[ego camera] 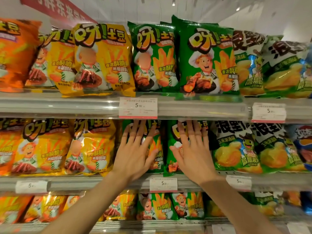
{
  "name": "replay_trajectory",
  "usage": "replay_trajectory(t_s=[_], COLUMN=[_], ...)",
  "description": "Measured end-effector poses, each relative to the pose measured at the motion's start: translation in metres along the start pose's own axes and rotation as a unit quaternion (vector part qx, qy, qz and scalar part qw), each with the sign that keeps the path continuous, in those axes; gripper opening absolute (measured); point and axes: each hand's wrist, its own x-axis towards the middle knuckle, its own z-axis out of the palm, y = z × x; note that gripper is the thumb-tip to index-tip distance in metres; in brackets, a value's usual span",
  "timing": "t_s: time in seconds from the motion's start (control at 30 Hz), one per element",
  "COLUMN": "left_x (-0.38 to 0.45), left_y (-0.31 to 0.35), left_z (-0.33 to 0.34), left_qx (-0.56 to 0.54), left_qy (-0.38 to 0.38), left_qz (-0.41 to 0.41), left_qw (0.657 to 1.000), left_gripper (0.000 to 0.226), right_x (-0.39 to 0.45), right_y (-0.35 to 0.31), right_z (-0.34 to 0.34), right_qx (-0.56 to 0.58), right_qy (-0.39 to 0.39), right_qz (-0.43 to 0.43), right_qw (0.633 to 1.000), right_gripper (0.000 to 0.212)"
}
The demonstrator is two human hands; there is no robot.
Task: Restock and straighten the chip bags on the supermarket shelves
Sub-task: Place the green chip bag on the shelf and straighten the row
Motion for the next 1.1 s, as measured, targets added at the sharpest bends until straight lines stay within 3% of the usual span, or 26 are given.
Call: replay_trajectory(t_s=[0.5, 0.67, 1.1], left_x=[0.01, 0.02, 0.019], left_y=[-0.004, -0.003, -0.006], left_z=[0.0, 0.008, 0.008], left_qx=[-0.04, -0.023, -0.014], left_qy=[0.027, 0.001, 0.005], left_qz=[-0.037, -0.059, -0.037], left_qw=[0.998, 0.998, 0.999], left_gripper=[0.067, 0.069, 0.071], right_x=[0.008, 0.01, 0.013], right_y=[0.001, -0.003, -0.008], right_z=[0.006, 0.009, 0.011], right_qx=[-0.02, 0.003, -0.036], right_qy=[0.014, -0.005, -0.023], right_qz=[0.034, 0.06, 0.068], right_qw=[0.999, 0.998, 0.997], right_gripper=[0.082, 0.083, 0.079])
